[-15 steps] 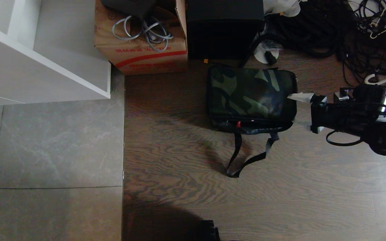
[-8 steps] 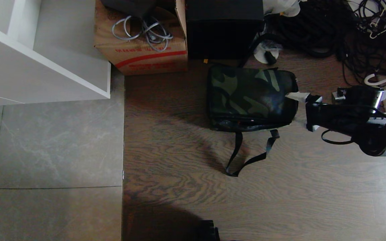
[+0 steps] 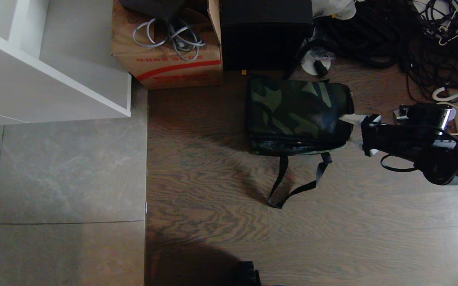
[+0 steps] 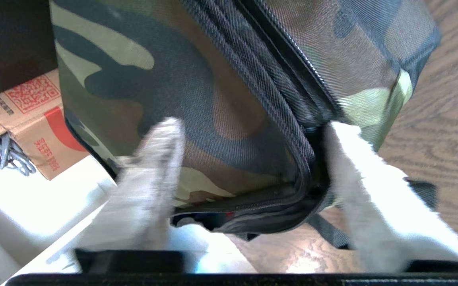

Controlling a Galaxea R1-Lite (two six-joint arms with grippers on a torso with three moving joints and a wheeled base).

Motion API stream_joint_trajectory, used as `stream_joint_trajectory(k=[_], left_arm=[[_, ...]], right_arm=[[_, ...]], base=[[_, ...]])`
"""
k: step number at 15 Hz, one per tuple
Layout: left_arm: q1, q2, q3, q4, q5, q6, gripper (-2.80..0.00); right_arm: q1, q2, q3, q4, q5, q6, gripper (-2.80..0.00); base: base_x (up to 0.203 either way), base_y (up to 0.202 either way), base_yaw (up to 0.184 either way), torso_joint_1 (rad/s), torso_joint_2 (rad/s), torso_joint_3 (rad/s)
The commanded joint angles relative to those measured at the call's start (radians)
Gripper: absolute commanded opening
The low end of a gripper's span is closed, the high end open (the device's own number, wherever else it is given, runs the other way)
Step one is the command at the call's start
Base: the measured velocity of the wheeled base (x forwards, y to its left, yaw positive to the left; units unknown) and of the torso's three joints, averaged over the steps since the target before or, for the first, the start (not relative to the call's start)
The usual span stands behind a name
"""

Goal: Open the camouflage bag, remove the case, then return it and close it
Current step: Open the top of the storage box

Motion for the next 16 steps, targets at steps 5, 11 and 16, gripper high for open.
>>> stream_joint_trajectory(k=[5, 11, 16], left_arm=[[-0.002, 0.0, 0.011, -0.001, 0.001, -0.001, -2.8], [0.0, 0.0, 0.011, 0.001, 0.001, -0.001, -2.8], [0.0, 0.0, 0.011, -0.001, 0.001, -0.001, -2.8]], right_arm=[[0.0, -0.025, 0.008, -0.008, 0.002, 0.003, -2.8], [-0.003, -0.094, 0.0, -0.003, 0.01, 0.012, -2.8], [-0.004, -0.137, -0.077, 0.005, 0.005, 0.021, -2.8]], base=[[0.0, 0.0, 0.0, 0.0, 0.0, 0.0], [0.0, 0.0, 0.0, 0.0, 0.0, 0.0], [0.0, 0.0, 0.0, 0.0, 0.0, 0.0]])
